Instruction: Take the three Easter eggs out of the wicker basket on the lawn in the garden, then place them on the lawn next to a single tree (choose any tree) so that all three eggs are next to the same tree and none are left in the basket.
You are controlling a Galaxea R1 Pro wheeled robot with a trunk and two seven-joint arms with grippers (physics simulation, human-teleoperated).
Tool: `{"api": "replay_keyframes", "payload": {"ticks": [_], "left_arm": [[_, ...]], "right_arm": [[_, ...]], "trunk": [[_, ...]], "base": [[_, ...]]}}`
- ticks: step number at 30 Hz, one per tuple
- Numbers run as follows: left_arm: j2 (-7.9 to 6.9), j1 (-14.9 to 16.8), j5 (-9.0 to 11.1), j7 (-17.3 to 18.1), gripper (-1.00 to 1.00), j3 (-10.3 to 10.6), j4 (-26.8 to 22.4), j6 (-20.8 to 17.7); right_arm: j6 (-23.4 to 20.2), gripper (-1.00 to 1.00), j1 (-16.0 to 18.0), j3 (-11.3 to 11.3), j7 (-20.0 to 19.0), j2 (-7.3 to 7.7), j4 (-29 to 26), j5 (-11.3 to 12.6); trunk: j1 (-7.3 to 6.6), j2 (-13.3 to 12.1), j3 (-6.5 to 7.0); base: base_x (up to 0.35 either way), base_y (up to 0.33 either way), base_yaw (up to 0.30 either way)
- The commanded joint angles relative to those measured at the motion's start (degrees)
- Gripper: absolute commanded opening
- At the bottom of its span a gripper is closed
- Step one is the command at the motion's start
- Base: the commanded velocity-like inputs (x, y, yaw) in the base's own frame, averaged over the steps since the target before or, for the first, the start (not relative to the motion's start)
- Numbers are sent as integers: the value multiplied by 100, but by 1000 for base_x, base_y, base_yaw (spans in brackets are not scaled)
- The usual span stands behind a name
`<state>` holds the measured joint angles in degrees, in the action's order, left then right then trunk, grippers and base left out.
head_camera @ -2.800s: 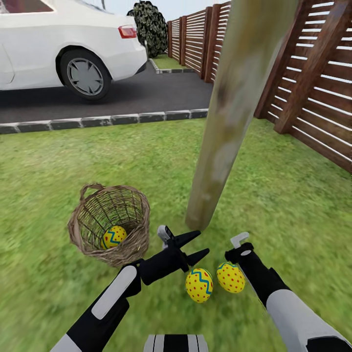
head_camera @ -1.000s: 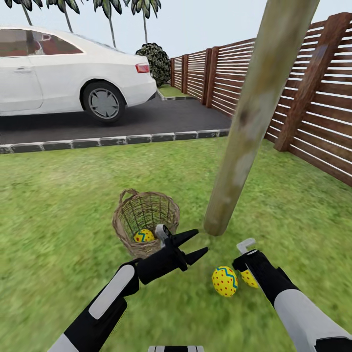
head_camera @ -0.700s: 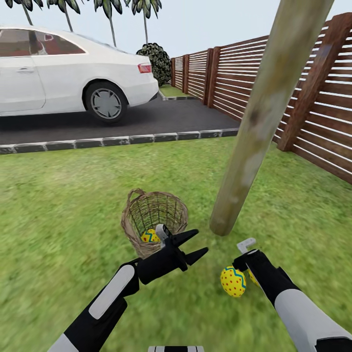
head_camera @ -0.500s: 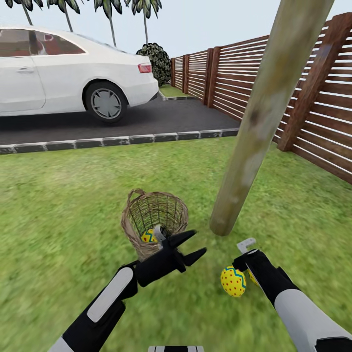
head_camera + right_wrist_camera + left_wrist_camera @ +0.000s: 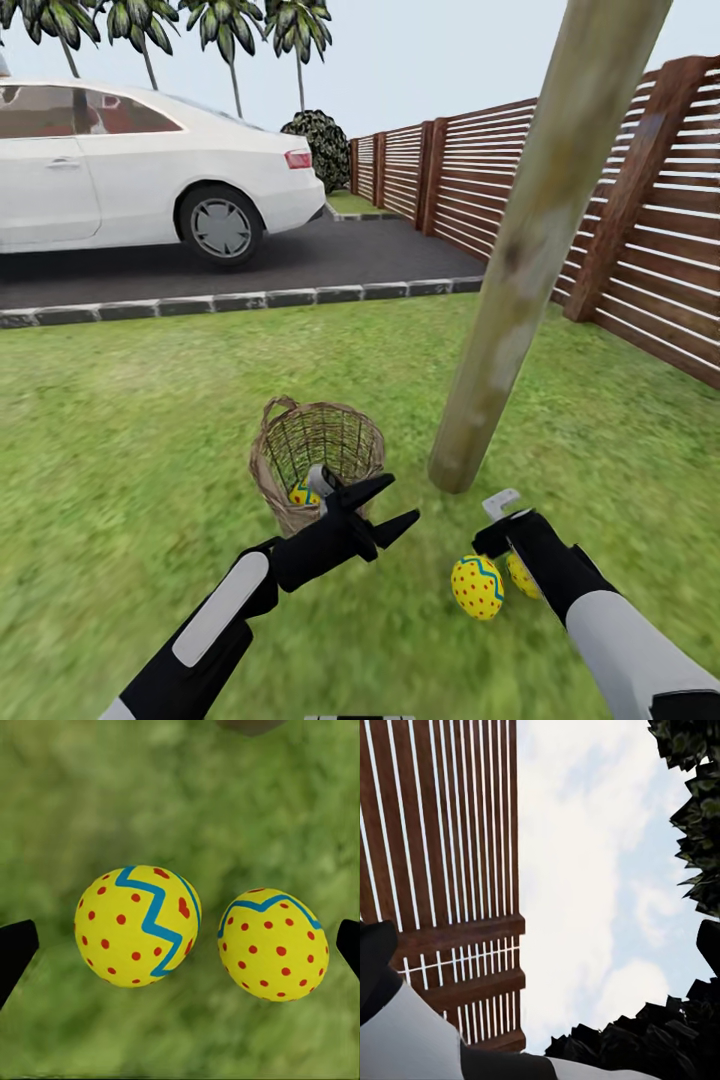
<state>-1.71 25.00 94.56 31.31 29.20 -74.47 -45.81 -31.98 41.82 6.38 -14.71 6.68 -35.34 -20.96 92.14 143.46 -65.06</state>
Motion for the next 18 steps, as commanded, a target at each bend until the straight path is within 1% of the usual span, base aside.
{"api": "replay_keyframes", "payload": {"ticks": [1, 3, 4, 5, 6, 9, 10, 13, 14, 18], "left_arm": [[-4, 5, 26, 6, 100, 8, -3, -20], [-4, 5, 25, 5, 100, 7, -70, -23], [-4, 5, 22, -1, 100, 11, -171, -24], [-5, 5, 21, -4, 100, 13, -239, -24], [-5, 5, 21, -6, 100, 14, -266, -24], [-5, 5, 19, -10, 100, 15, -357, -31], [-5, 5, 19, -10, 100, 15, -374, -32], [-5, 5, 19, -11, 100, 16, -388, -33], [-5, 5, 19, -13, 100, 16, -390, -33], [-5, 8, 12, -19, 100, 5, -393, -35]], "right_arm": [[-51, 100, 1, 23, -273, 34, -13, -67], [-287, 100, 1, 28, -819, 97, -32, -90], [-454, 100, 1, 32, -1153, 166, -94, -95], [-527, 100, 1, 35, -1367, 218, -157, -97], [-554, 100, 1, 34, -1470, 241, -192, -98], [-649, 100, 1, 31, -2037, 355, -379, -100], [-705, 100, 1, 28, -2261, 415, -428, -99], [-842, 100, 1, -4, -2637, 551, -534, -90], [-874, 100, 1, -10, -2813, 615, -648, -61], [-913, 100, 1, -15, -3233, 674, -973, -21]], "trunk": [[-3, 0, 18], [-9, -2, 62], [-11, -4, 84], [-14, -5, 107], [-16, -6, 129], [-24, -11, 195], [-27, -12, 217], [-34, -16, 284], [-37, -17, 306], [-48, -23, 395]], "base": [[0, 0, 0], [0, 0, 0], [0, 0, 0], [0, 0, 0], [0, 0, 0], [0, 0, 0], [0, 0, 0], [0, 0, 0], [0, 0, 0], [0, 0, 0]]}}
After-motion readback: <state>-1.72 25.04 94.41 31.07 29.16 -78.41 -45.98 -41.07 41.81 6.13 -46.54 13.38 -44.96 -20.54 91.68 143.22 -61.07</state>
